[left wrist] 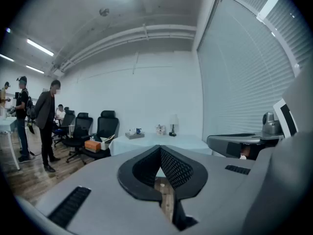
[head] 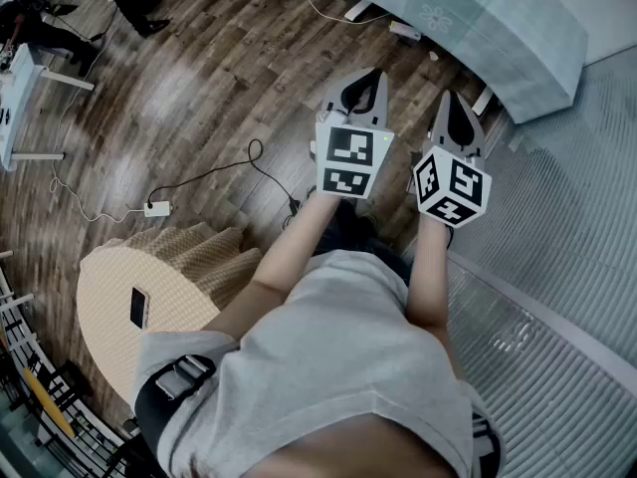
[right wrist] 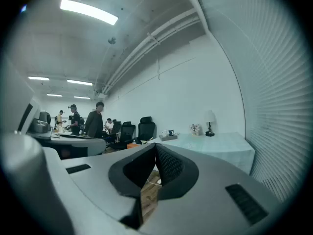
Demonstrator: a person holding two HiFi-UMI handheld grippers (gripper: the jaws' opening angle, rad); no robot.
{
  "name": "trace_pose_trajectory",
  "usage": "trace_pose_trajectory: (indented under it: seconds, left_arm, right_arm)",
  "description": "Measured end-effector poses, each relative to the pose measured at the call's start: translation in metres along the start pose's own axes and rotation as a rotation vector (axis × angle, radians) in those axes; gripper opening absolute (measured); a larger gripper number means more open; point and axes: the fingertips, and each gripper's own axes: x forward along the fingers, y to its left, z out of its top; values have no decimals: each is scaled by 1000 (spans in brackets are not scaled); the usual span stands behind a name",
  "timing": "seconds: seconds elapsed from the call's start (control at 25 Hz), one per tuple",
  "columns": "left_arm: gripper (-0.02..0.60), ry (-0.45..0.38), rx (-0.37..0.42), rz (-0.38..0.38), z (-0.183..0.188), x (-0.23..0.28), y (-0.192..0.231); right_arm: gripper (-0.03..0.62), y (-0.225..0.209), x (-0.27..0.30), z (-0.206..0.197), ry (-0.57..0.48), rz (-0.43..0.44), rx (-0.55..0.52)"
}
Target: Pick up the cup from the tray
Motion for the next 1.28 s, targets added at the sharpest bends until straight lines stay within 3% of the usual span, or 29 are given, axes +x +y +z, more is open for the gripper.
trace_pose_trajectory:
  seconds: [0.72,1.28]
  left_arm:
    - [5,9,2,0,1,19,-12]
    - [5,21,-11,40,-10,29,-23]
  right_arm:
    - [8,-19,8,3,-15,3,11]
    - [8,-43,6,-14,8,26,37]
